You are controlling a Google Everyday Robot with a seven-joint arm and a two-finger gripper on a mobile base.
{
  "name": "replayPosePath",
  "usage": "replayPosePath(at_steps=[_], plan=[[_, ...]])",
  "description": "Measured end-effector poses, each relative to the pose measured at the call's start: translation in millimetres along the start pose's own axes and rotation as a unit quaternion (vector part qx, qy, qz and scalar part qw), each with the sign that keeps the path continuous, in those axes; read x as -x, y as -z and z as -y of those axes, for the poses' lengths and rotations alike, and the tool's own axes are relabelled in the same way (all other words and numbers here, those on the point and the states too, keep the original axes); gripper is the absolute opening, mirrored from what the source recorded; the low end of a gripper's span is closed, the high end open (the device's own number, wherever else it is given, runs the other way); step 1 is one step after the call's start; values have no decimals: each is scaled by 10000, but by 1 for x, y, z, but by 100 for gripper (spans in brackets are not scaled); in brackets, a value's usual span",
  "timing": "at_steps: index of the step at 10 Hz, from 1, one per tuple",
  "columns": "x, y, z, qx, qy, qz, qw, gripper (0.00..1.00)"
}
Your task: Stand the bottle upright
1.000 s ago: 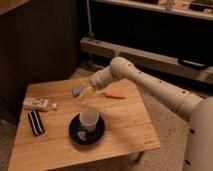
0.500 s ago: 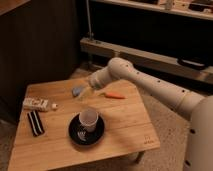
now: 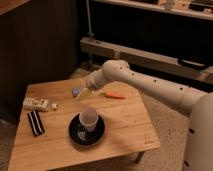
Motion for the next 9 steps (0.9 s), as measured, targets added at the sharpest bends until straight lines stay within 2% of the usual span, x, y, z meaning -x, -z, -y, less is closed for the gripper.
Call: replayPosePath(at_steps=[9], plan=[[-1,1,0,-39,16,14,10000,80]])
